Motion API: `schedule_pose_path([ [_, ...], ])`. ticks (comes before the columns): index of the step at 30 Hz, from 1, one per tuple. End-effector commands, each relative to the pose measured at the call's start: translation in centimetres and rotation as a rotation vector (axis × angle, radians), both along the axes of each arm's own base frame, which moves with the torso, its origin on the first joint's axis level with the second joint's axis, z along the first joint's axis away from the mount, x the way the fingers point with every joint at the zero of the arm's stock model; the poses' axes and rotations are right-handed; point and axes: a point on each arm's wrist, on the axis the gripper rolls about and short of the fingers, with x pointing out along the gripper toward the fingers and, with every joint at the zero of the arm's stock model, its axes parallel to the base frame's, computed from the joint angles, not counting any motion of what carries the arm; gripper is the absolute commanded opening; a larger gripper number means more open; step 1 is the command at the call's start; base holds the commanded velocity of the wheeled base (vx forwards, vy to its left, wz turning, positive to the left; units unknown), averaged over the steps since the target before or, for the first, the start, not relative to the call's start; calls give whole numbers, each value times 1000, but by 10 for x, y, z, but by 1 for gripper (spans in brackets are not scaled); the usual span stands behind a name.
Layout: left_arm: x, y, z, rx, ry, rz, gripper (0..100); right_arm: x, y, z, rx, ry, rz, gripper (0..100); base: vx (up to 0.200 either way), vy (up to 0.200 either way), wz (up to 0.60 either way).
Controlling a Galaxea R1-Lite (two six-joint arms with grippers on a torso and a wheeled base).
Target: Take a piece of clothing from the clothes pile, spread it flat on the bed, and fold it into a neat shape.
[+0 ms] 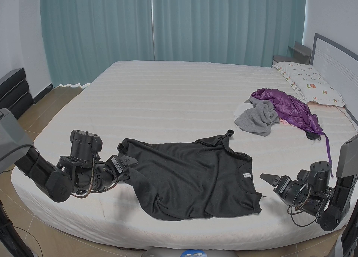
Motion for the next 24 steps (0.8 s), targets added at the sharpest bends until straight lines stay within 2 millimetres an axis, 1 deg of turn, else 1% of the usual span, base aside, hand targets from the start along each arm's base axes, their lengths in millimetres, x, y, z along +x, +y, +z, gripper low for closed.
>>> schedule_pose_path([
  [1,-5,2,6,-12,-11,3,100,0,0,1,3,-12,2,100,0,0,0],
  [4,-6,2,3,-8,-1,5,100,0,0,1,4,-12,1,100,0,0,0],
  [10,-16,5,-8,21,50,-6,100,0,1,2,5,-13,4,100,0,0,0],
  [14,-18,7,-10,37,57,-13,100,-1,3,1,4,-12,14,100,0,0,0],
  [18,-25,8,-16,85,72,-56,100,-1,3,1,3,-9,15,100,0,0,0],
  [22,-27,7,-19,106,76,-77,100,-1,4,0,2,-8,15,100,0,0,0],
  [24,-24,3,-26,96,97,-96,100,-1,4,0,2,-6,15,100,0,0,0],
])
